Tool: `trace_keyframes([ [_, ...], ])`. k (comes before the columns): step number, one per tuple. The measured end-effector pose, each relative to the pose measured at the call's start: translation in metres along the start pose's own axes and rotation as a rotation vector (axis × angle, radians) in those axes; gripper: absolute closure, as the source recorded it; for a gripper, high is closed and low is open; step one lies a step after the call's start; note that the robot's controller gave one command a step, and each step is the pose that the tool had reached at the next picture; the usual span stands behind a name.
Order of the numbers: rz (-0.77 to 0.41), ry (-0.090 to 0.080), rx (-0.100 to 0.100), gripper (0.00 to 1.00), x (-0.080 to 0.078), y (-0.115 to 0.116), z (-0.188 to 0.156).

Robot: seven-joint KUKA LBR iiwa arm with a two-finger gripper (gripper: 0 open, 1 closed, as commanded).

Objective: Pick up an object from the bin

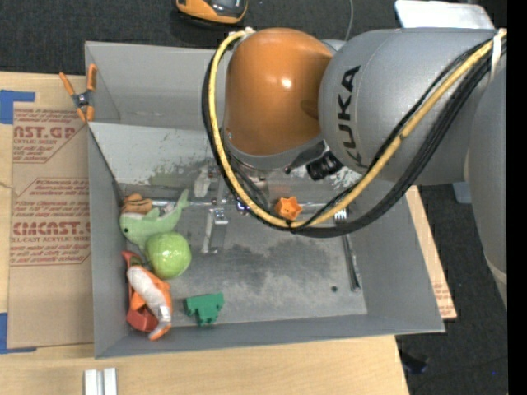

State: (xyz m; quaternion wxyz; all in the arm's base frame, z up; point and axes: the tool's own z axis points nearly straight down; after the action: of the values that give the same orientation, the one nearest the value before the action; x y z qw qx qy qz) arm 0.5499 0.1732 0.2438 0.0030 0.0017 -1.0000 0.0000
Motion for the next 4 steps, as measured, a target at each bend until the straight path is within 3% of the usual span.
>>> trace_keyframes([
  [1, 0.002, -0.008, -0.002, 0.00, -0.001, -0.001, -0.005],
  [2, -0.301, -0.013, -0.001, 0.00, 0.006, -0.003, 0.044],
  [3, -0.523, -0.015, -0.002, 0.00, 0.012, 0.064, 0.058],
  [4, -0.636, -0.011, 0.001, 0.00, 0.036, 0.052, 0.095],
])
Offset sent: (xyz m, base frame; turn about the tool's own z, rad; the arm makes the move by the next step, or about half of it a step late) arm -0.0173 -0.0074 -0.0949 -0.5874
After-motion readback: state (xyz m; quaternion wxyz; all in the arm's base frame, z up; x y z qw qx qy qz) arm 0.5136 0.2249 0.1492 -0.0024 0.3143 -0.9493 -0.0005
